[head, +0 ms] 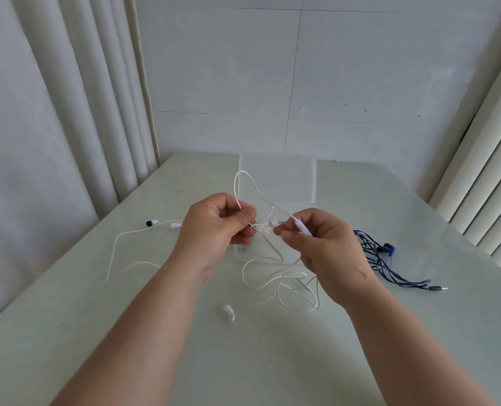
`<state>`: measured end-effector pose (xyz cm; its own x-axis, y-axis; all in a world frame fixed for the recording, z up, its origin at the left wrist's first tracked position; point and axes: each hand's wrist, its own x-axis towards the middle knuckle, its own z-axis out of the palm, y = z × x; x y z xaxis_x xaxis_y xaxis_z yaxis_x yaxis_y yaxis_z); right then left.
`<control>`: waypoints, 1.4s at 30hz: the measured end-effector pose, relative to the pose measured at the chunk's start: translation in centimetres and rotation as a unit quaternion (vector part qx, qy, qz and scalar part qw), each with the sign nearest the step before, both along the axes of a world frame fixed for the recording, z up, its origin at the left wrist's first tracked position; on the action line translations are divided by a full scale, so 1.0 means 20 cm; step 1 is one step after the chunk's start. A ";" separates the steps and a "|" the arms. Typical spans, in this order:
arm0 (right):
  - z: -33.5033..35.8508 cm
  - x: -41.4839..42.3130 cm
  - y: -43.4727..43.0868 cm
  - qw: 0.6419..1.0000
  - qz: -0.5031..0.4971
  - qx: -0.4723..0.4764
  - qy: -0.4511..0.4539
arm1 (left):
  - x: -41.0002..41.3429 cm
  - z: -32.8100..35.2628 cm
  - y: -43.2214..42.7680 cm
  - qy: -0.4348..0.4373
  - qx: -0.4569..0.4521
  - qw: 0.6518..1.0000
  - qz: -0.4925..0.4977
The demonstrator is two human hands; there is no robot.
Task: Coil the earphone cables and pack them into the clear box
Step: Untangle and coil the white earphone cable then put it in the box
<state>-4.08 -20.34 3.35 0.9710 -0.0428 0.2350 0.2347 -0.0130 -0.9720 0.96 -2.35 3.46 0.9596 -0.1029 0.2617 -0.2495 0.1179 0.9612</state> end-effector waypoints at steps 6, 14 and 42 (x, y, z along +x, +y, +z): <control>0.02 -0.03 -0.03 0.982 0.179 -0.034 0.045 | 0.00 -0.01 -0.01 0.035 0.015 0.999 -0.012; 0.02 -0.01 -0.04 0.997 0.046 -0.061 0.021 | 0.00 0.00 0.00 -0.009 0.071 0.997 0.006; 0.01 0.01 -0.08 0.997 -0.036 -0.065 -0.003 | -0.04 0.03 0.01 -0.103 0.234 0.965 -0.063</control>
